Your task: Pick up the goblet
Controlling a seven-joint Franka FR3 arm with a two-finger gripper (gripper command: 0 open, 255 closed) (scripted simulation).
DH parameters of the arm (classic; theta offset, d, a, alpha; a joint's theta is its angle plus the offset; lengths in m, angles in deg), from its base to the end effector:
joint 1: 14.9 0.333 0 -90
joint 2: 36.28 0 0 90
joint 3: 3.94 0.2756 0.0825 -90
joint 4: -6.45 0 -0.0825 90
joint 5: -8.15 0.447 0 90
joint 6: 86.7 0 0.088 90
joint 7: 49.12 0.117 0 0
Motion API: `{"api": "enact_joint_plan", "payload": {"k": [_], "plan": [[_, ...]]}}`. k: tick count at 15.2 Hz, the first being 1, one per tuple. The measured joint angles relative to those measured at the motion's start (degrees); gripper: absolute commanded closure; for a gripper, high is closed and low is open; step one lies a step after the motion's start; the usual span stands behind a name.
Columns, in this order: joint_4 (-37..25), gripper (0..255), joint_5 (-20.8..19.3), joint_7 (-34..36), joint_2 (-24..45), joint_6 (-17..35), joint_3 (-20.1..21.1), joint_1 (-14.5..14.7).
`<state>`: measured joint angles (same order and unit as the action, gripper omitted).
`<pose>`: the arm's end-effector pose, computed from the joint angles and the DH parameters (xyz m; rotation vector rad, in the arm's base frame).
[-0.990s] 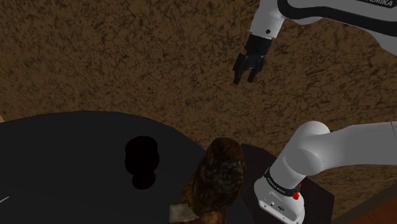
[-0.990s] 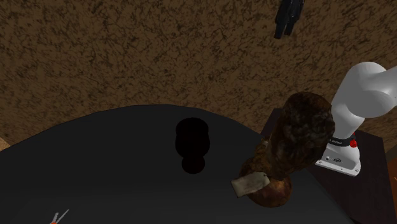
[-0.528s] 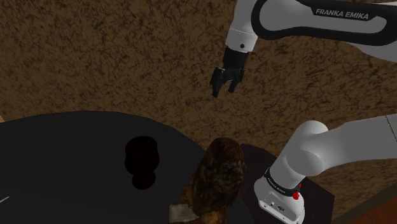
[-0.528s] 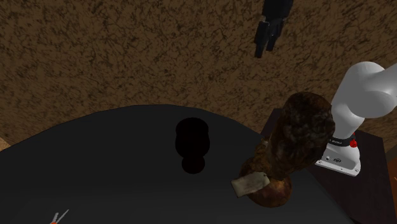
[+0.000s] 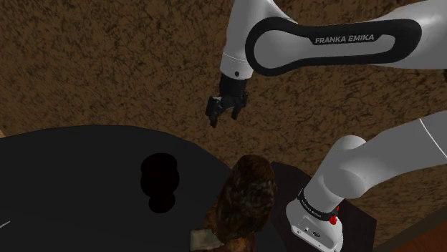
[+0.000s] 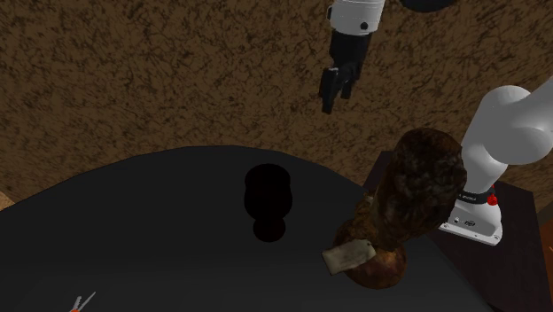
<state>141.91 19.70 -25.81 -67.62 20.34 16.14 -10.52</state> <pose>0.4301 0.2137 0.4534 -3.1150 0.1280 -0.0326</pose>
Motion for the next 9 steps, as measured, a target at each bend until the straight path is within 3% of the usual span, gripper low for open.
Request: {"api": "enact_joint_plan", "payload": {"k": [4, 9], "plan": [[-1.92, 0, -1.19, 4.73, 6.35, 4.85, 5.27, 0.2], [-5.18, 0, -5.62, 11.69, 16.24, 11.07, 11.69, -0.37]]}}
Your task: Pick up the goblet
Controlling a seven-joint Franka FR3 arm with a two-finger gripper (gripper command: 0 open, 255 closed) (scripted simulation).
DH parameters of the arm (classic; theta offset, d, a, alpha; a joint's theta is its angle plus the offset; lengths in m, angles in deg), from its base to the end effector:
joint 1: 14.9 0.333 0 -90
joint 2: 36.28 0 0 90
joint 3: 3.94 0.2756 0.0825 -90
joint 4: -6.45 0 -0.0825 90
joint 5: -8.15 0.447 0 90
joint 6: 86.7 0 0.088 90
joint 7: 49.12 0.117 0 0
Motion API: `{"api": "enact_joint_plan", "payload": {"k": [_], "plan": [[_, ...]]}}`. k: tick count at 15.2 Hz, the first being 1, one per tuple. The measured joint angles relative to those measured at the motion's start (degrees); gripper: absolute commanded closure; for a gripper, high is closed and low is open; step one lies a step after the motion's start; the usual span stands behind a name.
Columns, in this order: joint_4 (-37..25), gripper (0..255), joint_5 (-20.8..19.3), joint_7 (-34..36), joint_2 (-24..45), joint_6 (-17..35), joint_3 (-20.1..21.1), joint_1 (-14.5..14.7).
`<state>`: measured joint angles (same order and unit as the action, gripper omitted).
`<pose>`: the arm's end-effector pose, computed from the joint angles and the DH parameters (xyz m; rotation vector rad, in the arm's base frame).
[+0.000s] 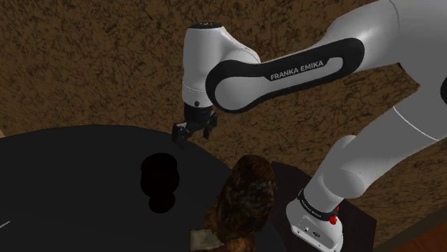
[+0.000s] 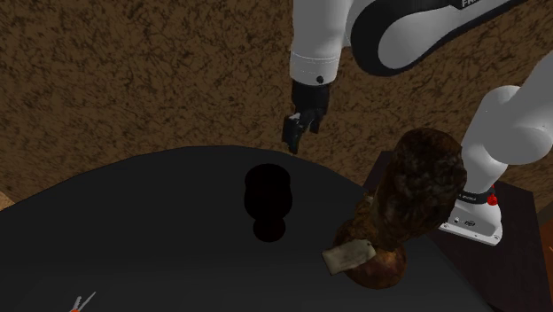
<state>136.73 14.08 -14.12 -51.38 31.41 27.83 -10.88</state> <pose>0.4390 0.3205 0.3711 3.1117 -0.0762 0.0618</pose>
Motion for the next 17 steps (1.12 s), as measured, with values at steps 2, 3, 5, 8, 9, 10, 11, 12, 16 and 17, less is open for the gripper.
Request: {"api": "enact_joint_plan", "payload": {"k": [2, 3, 5, 8, 9, 10, 11, 12, 16, 17], "plan": [[-2.45, 0, -3.04, 3.72, 4.74, 1.69, 2.6, -0.19], [-3.52, 0, -4.73, 5.44, 7.0, 2.41, 3.59, -0.25], [-5.73, 0, -8.68, 9.44, 11.96, 3.91, 5.48, 0.0], [-6.29, 0, -11.23, 11.75, 14.97, 5.55, 6.09, 0.26], [-6.11, 0, -11.75, 12.1, 15.57, 6.19, 6.1, 0.26], [-5.67, 0, -12.0, 12.42, 15.85, 6.82, 6.15, 0.32], [-5.42, 0, -12.44, 12.87, 16.35, 7.44, 6.22, 0.41], [-5.12, 0, -12.91, 13.15, 16.88, 8.12, 6.18, 0.4], [-4.48, 255, -13.58, 13.75, 17.61, 9.3, 6.18, 0.48], [-4.49, 255, -13.61, 13.78, 17.62, 9.34, 6.19, 0.49]]}}
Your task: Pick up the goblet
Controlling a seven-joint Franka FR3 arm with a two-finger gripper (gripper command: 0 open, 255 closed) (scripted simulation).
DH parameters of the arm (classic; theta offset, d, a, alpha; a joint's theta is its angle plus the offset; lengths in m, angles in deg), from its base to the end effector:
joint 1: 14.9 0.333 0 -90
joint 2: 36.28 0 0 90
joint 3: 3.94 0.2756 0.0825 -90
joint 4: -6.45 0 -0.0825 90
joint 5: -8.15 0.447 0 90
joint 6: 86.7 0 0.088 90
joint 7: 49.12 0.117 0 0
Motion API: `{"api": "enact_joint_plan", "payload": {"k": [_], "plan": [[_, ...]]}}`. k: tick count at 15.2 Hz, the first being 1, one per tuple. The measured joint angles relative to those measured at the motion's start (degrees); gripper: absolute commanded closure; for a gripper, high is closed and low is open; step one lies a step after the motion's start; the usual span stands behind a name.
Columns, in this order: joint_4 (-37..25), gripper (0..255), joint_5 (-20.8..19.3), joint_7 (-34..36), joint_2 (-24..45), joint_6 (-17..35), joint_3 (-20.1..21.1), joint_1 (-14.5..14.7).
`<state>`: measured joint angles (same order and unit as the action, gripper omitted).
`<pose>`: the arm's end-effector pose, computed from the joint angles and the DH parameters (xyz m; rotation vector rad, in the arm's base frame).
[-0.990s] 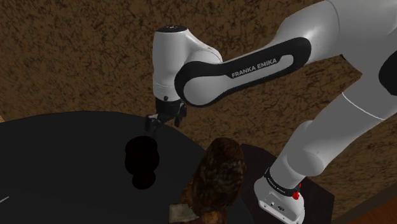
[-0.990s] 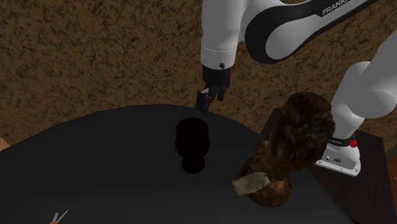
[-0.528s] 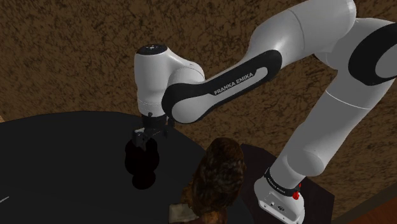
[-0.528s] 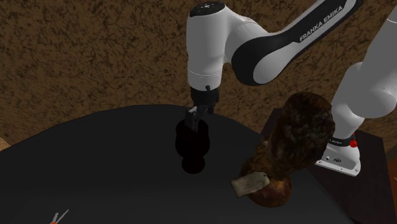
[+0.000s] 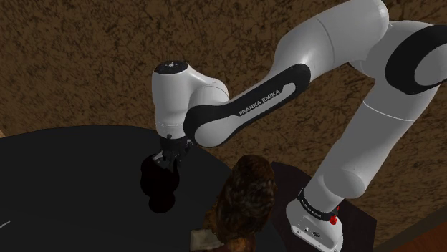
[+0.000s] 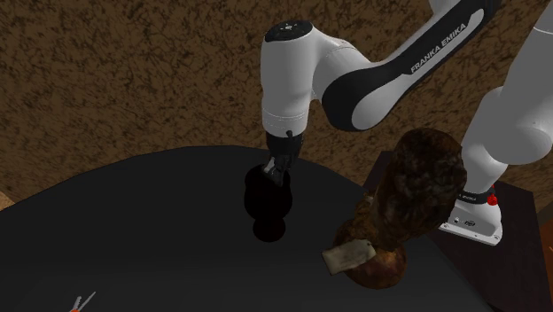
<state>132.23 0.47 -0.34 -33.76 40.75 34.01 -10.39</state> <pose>0.4332 0.3909 0.2797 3.0817 -0.0445 0.0824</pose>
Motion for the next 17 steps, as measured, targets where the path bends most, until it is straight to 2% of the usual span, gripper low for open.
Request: {"api": "enact_joint_plan", "payload": {"k": [8, 17], "plan": [[-0.19, 255, 0.1, -0.09, -0.1, -0.27, 0.01, -0.01], [-3.56, 255, 3.2, -2.64, -3.65, -6.33, -0.06, -0.24]]}}
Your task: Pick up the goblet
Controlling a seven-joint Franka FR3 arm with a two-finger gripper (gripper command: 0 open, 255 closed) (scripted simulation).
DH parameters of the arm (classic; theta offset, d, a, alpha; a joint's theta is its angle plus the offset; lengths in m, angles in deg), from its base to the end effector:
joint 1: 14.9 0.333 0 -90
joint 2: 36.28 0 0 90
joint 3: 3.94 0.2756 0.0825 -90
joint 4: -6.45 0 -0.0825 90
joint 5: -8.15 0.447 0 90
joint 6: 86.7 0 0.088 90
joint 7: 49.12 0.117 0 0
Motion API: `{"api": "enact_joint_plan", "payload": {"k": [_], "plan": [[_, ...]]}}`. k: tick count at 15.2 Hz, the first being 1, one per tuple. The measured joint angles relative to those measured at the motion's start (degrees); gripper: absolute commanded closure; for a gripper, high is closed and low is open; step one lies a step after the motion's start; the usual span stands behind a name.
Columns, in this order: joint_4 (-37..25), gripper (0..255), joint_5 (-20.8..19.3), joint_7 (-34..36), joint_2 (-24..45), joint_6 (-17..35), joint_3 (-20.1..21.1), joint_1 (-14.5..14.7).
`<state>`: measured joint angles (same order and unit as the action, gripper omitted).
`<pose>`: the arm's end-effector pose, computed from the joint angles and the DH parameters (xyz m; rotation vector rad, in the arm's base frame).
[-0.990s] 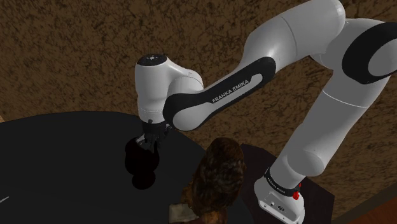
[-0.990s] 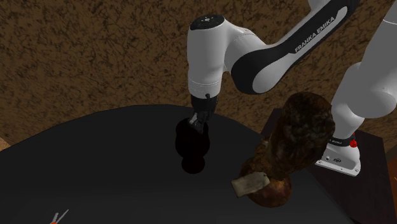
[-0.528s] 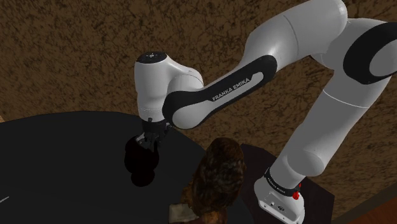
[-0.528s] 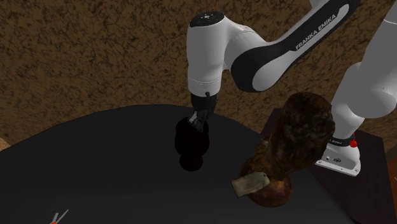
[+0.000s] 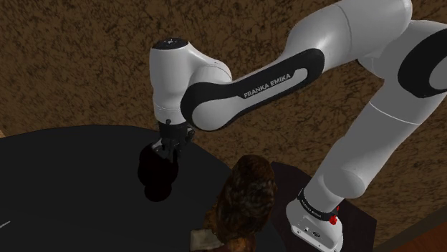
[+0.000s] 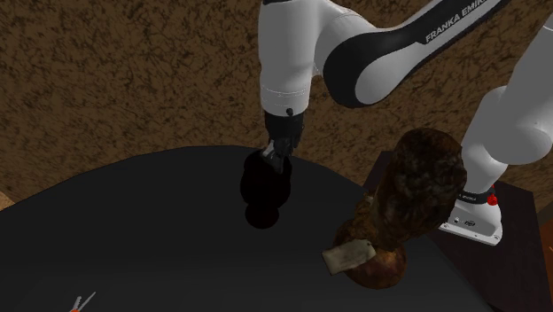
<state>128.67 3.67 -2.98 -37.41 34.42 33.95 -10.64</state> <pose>0.4408 0.3931 0.3308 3.0809 -0.0450 0.0805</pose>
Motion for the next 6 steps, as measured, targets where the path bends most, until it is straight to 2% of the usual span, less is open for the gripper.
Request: {"api": "enact_joint_plan", "payload": {"k": [6], "plan": [[-2.59, 255, 1.72, -1.51, -2.24, -4.28, -0.29, -0.1]]}}
